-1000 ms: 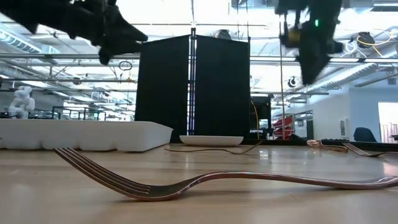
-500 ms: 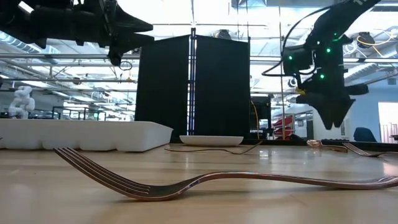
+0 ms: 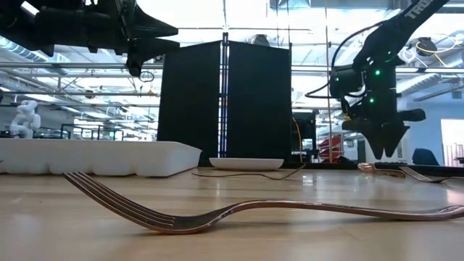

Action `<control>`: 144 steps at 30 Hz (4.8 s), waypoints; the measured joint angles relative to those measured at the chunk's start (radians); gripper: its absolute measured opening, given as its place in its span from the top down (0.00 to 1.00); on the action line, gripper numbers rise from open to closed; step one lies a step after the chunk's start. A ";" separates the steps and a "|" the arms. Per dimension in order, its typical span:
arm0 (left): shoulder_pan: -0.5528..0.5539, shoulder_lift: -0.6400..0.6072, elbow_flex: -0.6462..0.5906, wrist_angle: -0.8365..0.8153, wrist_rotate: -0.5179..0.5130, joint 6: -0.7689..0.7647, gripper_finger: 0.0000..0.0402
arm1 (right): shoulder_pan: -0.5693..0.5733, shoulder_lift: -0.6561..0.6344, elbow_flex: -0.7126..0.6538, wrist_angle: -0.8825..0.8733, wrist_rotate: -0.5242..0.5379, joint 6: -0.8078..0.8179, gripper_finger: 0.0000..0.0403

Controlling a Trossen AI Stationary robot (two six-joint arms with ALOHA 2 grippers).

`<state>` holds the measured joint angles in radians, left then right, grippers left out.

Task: Sort silverware
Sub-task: Put the spoon on the silverware tray

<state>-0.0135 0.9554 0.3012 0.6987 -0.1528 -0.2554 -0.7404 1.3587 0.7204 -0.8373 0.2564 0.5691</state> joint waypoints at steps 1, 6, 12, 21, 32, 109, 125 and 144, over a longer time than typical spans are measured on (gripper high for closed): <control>0.000 0.000 0.000 0.000 0.000 0.000 0.62 | -0.002 0.013 0.000 0.005 0.000 -0.005 0.67; 0.000 0.000 0.000 0.000 0.000 0.000 0.62 | -0.009 0.083 0.000 0.057 -0.005 -0.024 0.67; 0.000 0.000 0.000 -0.002 0.000 0.000 0.62 | -0.019 0.155 0.003 0.091 -0.025 -0.047 0.67; 0.001 0.000 0.000 -0.005 0.023 0.001 0.62 | -0.038 0.149 -0.002 0.121 -0.027 -0.111 0.67; 0.008 0.000 0.000 -0.005 0.023 0.009 0.62 | -0.040 0.004 -0.002 0.065 -0.019 -0.122 0.67; 0.040 0.000 0.001 -0.009 0.063 0.027 0.63 | -0.018 0.018 -0.072 0.194 -0.081 -0.151 0.73; 0.039 0.000 0.001 -0.006 0.064 0.004 0.63 | -0.087 0.005 -0.071 0.370 0.004 -0.136 0.74; 0.039 0.000 0.001 -0.017 0.079 0.008 0.63 | -0.079 0.072 -0.069 0.397 -0.072 -0.090 0.74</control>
<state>0.0250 0.9550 0.3019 0.6821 -0.0742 -0.2474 -0.8195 1.4306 0.6510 -0.4403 0.1847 0.4788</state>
